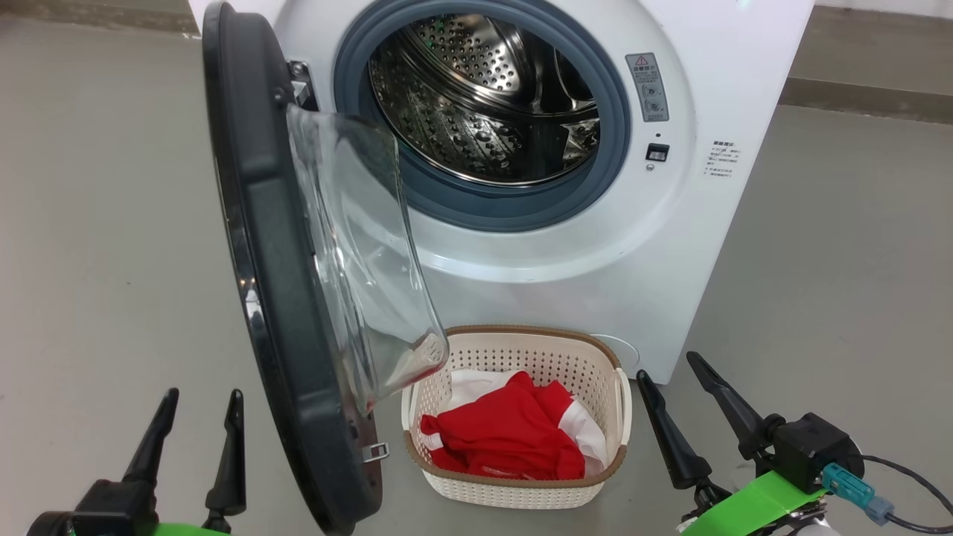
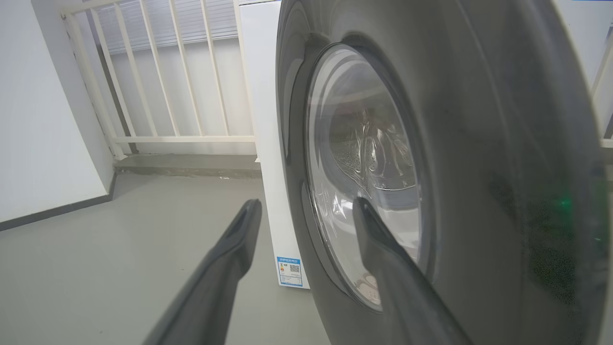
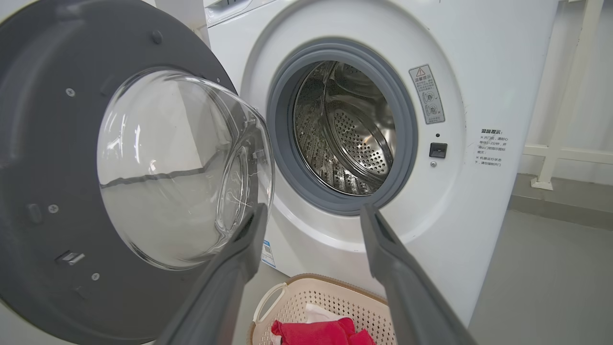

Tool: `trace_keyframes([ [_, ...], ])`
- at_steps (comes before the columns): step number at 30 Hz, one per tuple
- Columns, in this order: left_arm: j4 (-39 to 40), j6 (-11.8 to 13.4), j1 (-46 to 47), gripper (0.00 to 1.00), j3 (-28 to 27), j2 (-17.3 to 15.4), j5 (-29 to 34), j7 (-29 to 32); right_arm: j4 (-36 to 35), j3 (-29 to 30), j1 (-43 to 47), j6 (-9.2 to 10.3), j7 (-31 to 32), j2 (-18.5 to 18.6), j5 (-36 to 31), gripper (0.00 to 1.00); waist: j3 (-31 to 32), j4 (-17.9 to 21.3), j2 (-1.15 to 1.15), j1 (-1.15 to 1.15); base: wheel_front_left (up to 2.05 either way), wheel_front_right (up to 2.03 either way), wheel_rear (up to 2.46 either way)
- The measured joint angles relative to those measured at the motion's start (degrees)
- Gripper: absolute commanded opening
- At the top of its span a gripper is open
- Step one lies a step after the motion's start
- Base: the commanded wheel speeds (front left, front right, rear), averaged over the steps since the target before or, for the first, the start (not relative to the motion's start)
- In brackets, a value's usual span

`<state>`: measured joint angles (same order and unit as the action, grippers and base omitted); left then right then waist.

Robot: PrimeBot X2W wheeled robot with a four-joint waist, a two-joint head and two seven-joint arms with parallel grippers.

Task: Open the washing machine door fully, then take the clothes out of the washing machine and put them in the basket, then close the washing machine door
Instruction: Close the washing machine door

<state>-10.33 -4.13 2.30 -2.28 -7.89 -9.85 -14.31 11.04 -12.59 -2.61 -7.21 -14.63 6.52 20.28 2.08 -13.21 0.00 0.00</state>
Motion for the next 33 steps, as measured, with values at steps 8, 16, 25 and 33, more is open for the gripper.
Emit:
trace_keyframes([
  [8,-0.32,-0.96,0.01,1.00,-1.27,1.35,1.77,0.00,0.03,0.07,0.00,0.00,0.00,0.00,0.00,1.00,0.02,-0.25,0.00,0.00,0.00,0.00,0.00],
  [16,-0.77,-1.54,0.02,1.00,-2.13,1.56,2.33,0.00,0.04,-0.02,0.00,0.00,0.00,0.00,0.32,1.00,0.13,-0.24,0.00,0.00,0.00,0.00,0.00],
  [25,-3.57,-2.55,0.36,0.00,-2.16,2.35,-0.66,0.00,0.04,-0.52,0.00,0.00,0.00,0.08,0.33,1.00,0.10,-0.38,0.00,0.00,0.00,0.00,0.00],
  [33,-3.31,-3.02,7.94,0.00,-4.09,4.88,-30.94,4.41,0.16,-0.67,0.01,0.00,0.00,0.04,0.33,1.00,0.32,-0.71,0.00,0.00,0.00,0.00,0.00],
])
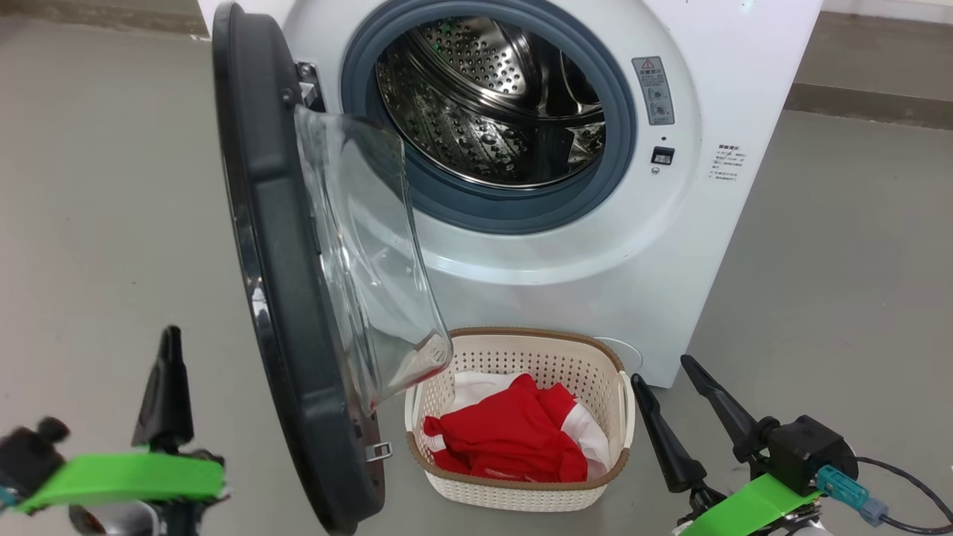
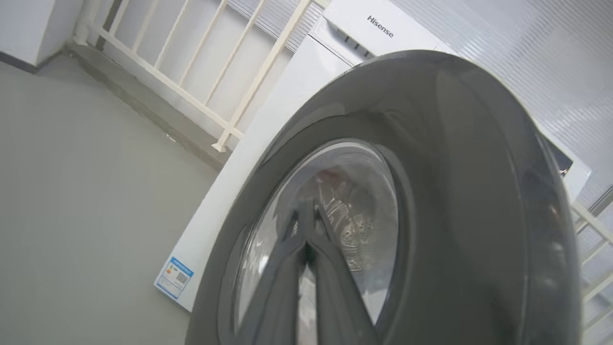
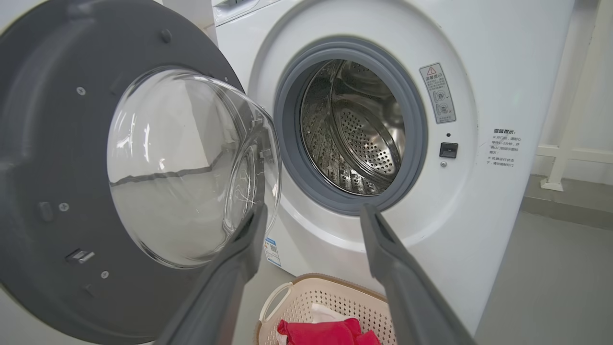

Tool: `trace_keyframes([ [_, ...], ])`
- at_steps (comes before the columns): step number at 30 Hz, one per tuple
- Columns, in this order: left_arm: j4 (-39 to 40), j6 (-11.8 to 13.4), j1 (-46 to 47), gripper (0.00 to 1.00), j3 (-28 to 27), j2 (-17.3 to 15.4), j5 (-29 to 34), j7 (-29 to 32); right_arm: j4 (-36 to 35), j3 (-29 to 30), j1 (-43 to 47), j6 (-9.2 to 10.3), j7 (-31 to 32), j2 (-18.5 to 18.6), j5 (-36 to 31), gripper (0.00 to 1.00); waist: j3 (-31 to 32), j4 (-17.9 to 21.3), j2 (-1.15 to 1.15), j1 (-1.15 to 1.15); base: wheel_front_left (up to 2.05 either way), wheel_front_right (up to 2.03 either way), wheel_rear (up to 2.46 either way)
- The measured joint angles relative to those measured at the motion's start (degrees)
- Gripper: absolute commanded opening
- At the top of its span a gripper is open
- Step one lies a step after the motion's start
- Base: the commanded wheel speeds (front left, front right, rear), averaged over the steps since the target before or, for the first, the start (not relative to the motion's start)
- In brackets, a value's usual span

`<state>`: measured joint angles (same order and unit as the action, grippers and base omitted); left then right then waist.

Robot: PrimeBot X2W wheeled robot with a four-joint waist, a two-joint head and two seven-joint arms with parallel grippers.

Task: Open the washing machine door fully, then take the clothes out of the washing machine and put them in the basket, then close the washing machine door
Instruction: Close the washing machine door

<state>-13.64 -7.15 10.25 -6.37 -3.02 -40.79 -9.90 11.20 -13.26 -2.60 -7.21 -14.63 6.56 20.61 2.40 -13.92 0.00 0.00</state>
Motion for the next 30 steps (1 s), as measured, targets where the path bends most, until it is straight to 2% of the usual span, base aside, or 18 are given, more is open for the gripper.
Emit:
trace_keyframes([
  [2,1.35,0.00,0.91,0.00,-0.93,0.24,-8.16,3.13,0.05,-0.15,0.00,0.00,0.00,-0.05,0.00,1.00,0.01,0.12,0.00,0.00,0.00,0.00,0.00],
  [9,6.46,0.07,3.30,0.00,-3.38,0.23,-29.64,15.83,0.15,-0.41,0.01,0.00,0.00,-0.03,0.24,1.00,0.00,0.68,0.00,0.00,0.00,0.00,0.00],
  [13,10.14,2.88,3.17,0.00,-3.34,0.26,-38.55,24.28,0.18,-0.49,0.01,0.00,0.00,-0.02,0.24,1.00,-0.03,1.11,0.00,0.00,0.00,0.00,0.00],
  [14,12.77,4.46,2.70,0.00,-3.12,0.25,-40.28,26.76,0.18,-0.49,0.03,0.00,0.00,-0.01,0.25,1.00,-0.11,1.29,0.00,0.00,0.00,0.00,0.00],
  [18,16.22,7.12,0.51,0.00,-2.36,0.23,-41.02,29.33,0.18,-0.49,0.05,0.00,0.00,0.07,0.51,1.00,-0.36,1.47,0.00,0.00,0.00,0.00,0.00],
  [22,17.45,8.69,-0.91,0.00,-1.54,0.22,-41.64,30.07,0.16,-0.54,0.05,0.00,0.00,0.10,0.52,1.00,-0.55,1.63,0.00,0.00,0.00,0.00,0.00],
  [30,17.48,9.27,-1.02,0.00,-0.11,0.22,-43.07,30.37,0.22,-0.70,0.03,0.00,0.00,0.13,0.57,1.00,-1.19,2.49,0.00,0.00,0.00,0.00,0.00],
])
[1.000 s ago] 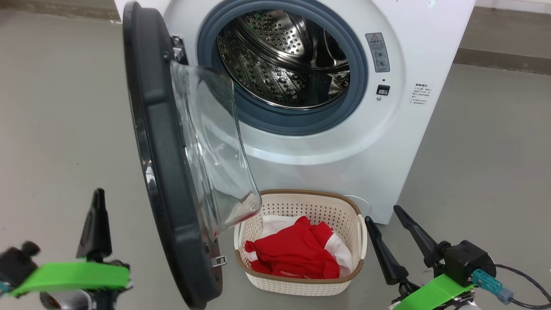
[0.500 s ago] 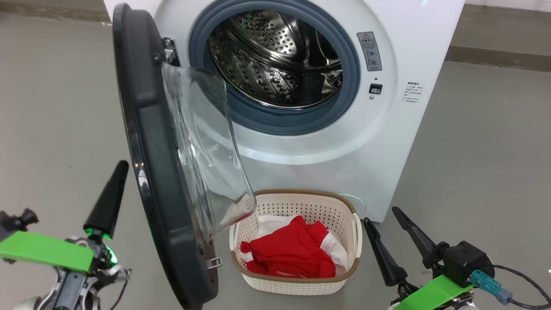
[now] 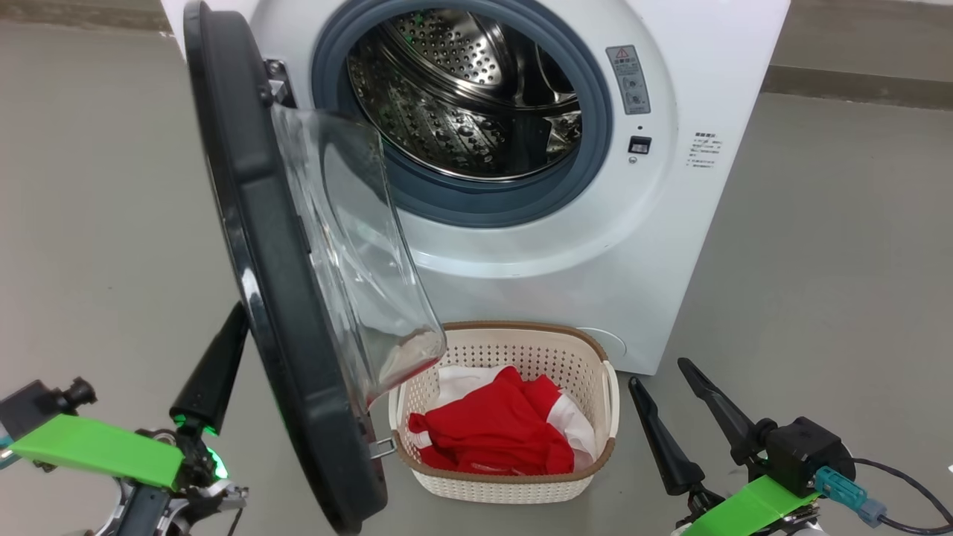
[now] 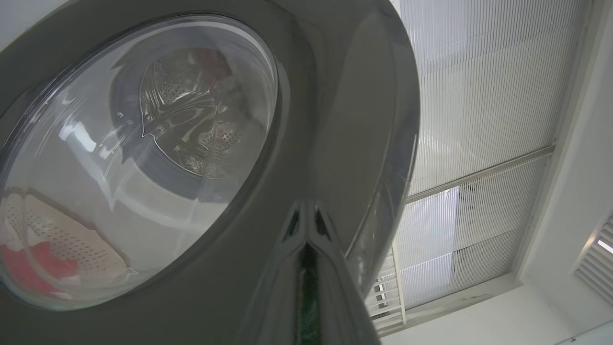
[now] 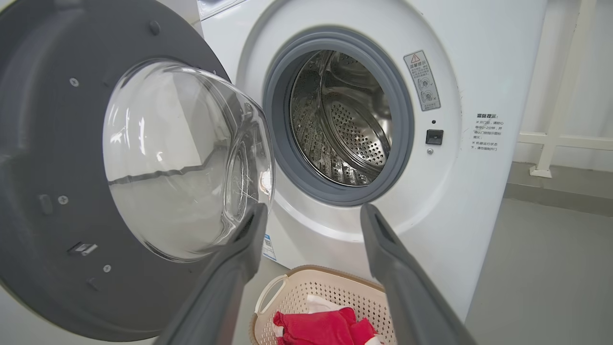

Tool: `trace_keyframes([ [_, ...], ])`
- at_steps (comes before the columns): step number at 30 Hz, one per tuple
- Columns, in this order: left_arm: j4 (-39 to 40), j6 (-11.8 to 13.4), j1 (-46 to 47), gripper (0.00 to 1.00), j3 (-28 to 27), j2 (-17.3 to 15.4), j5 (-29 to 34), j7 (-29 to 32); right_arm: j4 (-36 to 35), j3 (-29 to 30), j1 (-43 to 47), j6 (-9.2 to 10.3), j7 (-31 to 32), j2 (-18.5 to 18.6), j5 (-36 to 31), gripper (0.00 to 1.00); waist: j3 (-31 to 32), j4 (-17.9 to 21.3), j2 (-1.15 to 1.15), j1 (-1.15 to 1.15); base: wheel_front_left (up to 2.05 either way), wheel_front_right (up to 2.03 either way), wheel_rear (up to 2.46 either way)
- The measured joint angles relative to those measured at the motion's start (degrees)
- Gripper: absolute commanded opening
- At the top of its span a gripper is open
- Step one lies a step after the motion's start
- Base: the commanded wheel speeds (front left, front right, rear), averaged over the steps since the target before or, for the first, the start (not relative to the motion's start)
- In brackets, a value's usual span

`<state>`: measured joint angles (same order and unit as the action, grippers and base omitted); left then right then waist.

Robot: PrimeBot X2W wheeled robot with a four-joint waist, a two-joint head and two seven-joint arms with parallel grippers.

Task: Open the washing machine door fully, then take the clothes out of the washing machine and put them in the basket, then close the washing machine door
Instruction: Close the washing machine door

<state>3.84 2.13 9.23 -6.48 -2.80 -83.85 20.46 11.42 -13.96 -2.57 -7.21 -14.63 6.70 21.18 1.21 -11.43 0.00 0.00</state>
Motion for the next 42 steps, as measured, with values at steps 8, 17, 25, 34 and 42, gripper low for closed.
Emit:
trace_keyframes([
  [8,-1.88,0.47,1.21,0.00,2.32,0.03,-1.67,-1.15,0.10,-0.02,-0.06,0.00,0.00,-0.01,0.00,1.00,-0.54,1.93,0.00,0.00,0.00,0.00,0.00],
  [17,-4.54,0.41,3.99,0.00,3.59,0.09,-4.60,-3.18,0.09,-0.01,-0.21,0.00,0.00,0.01,0.02,1.00,-1.00,4.81,0.00,0.00,0.00,0.00,0.00],
  [25,-6.83,-0.73,6.84,0.00,5.90,0.22,-6.49,-4.71,0.09,-0.01,-1.32,0.00,0.00,0.34,0.20,1.00,-1.79,8.07,0.00,0.00,0.00,0.00,0.00],
  [34,-11.29,-1.74,11.38,0.00,7.75,0.27,-8.12,-9.35,-0.01,0.24,-1.43,0.00,0.00,0.47,0.18,1.00,-3.03,11.78,0.00,0.00,0.00,0.00,0.00],
  [42,-13.90,-3.26,15.77,0.00,8.26,0.44,-9.04,-11.59,-0.22,0.25,-2.93,0.00,0.00,0.75,0.16,1.00,-4.44,15.39,0.00,0.00,0.00,0.00,0.00],
])
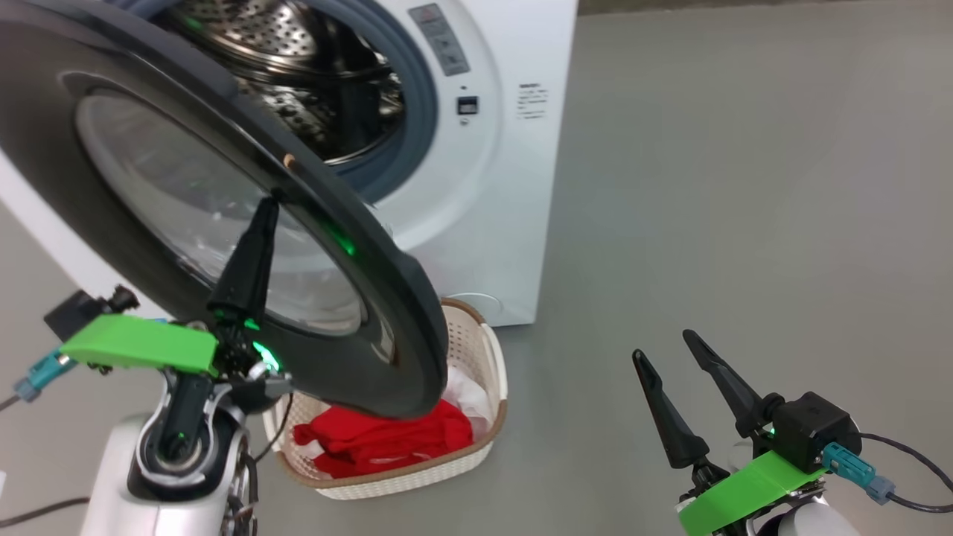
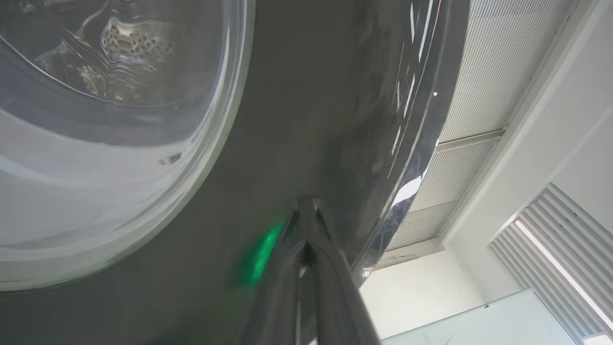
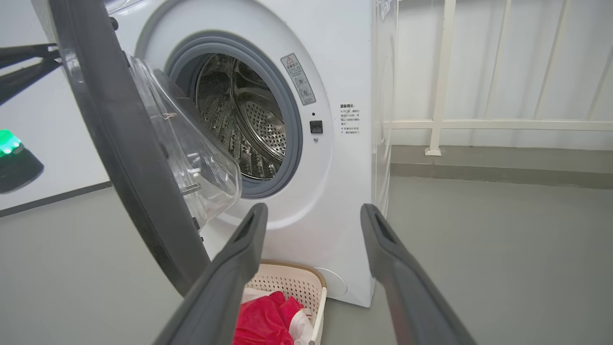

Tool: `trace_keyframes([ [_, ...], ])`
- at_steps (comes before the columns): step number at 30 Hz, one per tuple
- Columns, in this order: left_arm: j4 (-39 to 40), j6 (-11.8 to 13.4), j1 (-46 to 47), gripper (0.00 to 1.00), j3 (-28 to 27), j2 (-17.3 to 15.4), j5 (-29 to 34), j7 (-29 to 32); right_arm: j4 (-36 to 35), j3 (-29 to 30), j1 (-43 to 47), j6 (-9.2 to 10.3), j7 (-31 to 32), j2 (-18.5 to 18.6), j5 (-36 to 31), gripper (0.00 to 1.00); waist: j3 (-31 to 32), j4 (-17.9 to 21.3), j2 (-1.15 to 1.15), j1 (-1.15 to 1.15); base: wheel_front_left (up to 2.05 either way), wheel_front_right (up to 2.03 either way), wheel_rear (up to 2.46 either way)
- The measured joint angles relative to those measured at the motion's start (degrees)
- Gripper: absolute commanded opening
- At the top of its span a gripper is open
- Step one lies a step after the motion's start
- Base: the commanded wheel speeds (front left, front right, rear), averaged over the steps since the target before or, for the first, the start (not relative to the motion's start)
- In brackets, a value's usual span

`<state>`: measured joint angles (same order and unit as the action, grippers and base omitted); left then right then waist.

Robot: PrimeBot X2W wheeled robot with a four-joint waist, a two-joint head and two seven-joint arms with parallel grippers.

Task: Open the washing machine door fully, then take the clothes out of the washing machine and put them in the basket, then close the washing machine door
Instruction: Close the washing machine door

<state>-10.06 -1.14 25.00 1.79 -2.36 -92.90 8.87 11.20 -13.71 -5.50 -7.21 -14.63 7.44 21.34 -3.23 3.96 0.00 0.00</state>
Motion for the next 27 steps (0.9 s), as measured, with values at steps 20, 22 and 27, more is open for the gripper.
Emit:
trace_keyframes([
  [20,-7.04,-0.97,11.37,0.00,-2.08,-0.42,0.08,-2.44,-0.51,0.15,-2.07,0.00,0.00,-0.22,-0.16,1.00,-6.15,7.20,0.00,0.00,0.00,0.00,0.00],
  [22,-8.46,-1.11,12.48,0.00,-2.35,-0.42,0.08,-2.52,-0.54,0.13,-2.09,0.00,0.00,-0.20,-0.16,1.00,-6.66,7.54,0.00,0.00,0.00,0.00,0.00],
  [27,-12.17,-2.15,15.84,0.00,-2.94,-0.53,0.15,-2.92,-0.85,-0.01,-3.51,0.00,0.00,-0.09,-0.16,1.00,-7.94,8.00,0.00,0.00,0.00,0.00,0.00],
])
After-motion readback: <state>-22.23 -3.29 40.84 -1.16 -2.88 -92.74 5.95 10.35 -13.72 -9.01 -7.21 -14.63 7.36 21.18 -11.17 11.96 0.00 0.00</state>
